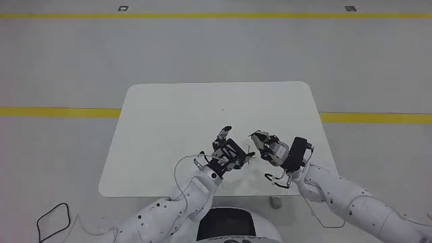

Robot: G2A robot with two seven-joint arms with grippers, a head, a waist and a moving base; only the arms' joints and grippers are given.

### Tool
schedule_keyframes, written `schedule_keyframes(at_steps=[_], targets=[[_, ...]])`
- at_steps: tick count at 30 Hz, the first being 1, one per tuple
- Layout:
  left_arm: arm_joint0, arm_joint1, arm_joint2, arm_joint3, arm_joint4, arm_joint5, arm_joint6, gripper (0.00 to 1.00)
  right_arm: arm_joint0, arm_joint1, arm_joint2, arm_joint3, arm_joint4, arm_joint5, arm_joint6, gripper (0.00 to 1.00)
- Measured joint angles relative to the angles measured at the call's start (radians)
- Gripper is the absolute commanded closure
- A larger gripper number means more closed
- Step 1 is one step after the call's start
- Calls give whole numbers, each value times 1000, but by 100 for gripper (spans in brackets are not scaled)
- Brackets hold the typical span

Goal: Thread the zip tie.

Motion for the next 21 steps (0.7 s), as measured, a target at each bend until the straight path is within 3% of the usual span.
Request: schedule_keyframes(at_steps=[2, 4, 5, 8, 10, 21], targets=[[-3, -1, -2, 6, 0, -8, 6, 0, -1, 0, 1, -1, 2, 1, 3, 100], [-12, -1, 7, 17, 1, 10, 14, 0, -11, -3, 15, -8, 22, 5, 23, 100], [-19, 0, 14, 21, 1, 17, 18, 6, -15, -4, 22, -10, 29, 4, 31, 100], [-42, 3, 27, 36, 1, 22, 27, 41, -31, -7, 43, -15, 38, 0, 50, 100], [-55, 5, 34, 43, 1, 21, 29, 50, -40, -9, 56, -20, 40, 0, 59, 100], [-92, 6, 70, 62, 1, 21, 28, 61, -70, -19, 84, -34, 61, 0, 86, 100]])
